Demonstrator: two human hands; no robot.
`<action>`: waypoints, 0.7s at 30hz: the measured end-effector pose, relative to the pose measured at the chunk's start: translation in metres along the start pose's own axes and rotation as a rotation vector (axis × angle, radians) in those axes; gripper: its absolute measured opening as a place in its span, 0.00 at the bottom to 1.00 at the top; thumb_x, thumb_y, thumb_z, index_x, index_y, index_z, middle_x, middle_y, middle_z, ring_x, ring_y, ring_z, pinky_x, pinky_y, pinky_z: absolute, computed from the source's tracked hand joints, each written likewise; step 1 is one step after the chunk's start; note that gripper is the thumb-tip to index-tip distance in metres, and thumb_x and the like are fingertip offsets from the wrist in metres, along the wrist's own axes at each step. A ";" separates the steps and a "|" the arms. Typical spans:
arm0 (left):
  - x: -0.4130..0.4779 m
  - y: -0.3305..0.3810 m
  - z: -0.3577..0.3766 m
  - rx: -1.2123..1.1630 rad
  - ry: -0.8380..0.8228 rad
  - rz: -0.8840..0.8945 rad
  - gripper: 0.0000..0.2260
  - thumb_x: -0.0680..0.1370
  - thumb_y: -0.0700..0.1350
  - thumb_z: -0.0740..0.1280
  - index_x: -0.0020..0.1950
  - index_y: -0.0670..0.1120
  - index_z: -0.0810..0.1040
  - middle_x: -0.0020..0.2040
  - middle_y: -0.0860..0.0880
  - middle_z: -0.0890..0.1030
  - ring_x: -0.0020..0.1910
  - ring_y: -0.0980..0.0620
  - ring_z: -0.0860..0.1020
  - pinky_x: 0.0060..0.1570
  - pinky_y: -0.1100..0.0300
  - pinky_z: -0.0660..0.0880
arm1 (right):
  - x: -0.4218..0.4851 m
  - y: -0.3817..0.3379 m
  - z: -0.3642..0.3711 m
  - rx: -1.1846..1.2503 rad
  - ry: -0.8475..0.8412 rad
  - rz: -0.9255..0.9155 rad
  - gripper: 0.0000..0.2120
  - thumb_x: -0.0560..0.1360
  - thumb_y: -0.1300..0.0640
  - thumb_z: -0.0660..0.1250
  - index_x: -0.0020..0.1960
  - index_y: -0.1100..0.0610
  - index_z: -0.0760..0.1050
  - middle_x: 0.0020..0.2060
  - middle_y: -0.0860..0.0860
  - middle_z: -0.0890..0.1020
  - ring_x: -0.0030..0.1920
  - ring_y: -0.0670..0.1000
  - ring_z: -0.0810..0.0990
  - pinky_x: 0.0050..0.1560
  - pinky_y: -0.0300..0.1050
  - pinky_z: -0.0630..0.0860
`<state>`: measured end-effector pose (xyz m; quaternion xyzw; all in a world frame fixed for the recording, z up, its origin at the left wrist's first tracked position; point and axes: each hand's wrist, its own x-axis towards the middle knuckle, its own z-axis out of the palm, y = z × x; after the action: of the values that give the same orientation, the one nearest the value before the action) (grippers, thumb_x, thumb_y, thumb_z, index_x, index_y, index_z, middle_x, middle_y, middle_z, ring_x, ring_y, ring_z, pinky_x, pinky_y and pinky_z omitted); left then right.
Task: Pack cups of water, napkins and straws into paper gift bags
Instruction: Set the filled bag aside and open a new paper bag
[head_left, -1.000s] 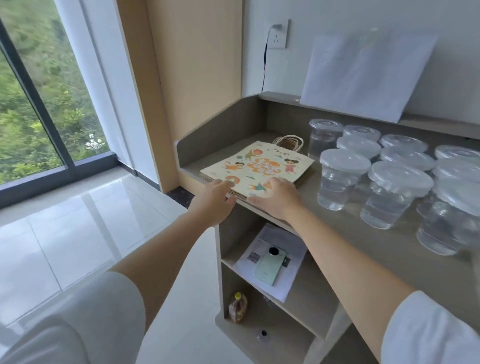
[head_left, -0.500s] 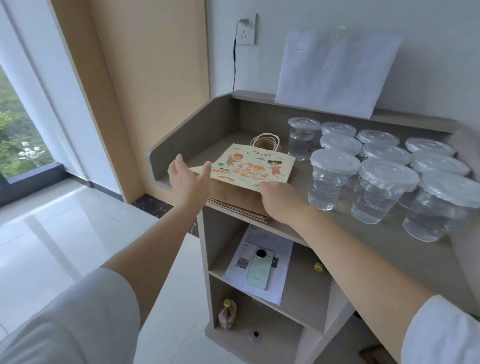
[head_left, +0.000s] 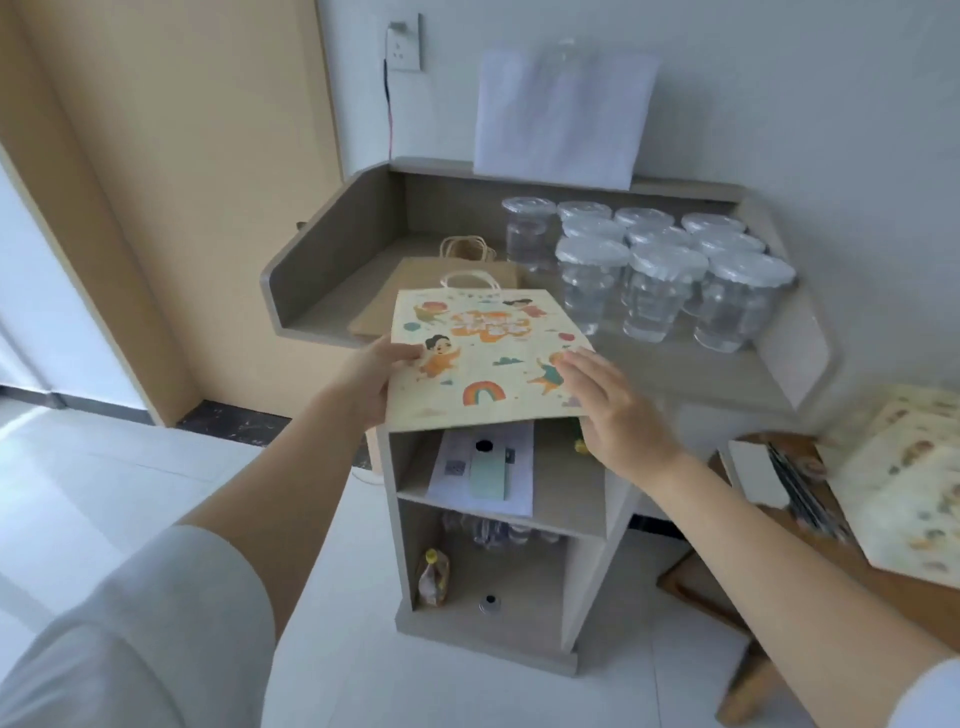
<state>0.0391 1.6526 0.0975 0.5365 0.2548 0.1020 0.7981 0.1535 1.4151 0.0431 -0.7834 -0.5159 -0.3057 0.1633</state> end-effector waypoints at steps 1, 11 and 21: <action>-0.005 -0.011 0.001 0.026 -0.015 0.023 0.10 0.79 0.35 0.59 0.57 0.45 0.74 0.40 0.45 0.84 0.33 0.47 0.84 0.29 0.54 0.80 | -0.019 -0.009 -0.005 0.000 -0.084 0.041 0.24 0.71 0.60 0.53 0.62 0.69 0.73 0.60 0.63 0.77 0.65 0.59 0.70 0.63 0.55 0.66; -0.090 -0.151 0.047 0.531 -0.173 0.026 0.15 0.79 0.34 0.59 0.45 0.50 0.80 0.44 0.45 0.82 0.48 0.41 0.79 0.53 0.43 0.76 | -0.087 -0.082 -0.071 1.143 0.078 1.488 0.27 0.79 0.39 0.53 0.65 0.59 0.70 0.59 0.60 0.76 0.59 0.59 0.75 0.54 0.57 0.74; -0.146 -0.206 0.118 0.574 -0.335 0.028 0.17 0.77 0.31 0.59 0.51 0.48 0.82 0.48 0.46 0.82 0.52 0.42 0.79 0.52 0.51 0.75 | -0.181 -0.028 -0.147 1.683 0.416 1.749 0.13 0.81 0.58 0.55 0.52 0.67 0.71 0.43 0.63 0.80 0.40 0.59 0.83 0.32 0.48 0.82</action>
<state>-0.0469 1.4107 -0.0108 0.7521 0.1310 -0.0527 0.6438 0.0317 1.2145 0.0366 -0.4525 0.1817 0.2151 0.8461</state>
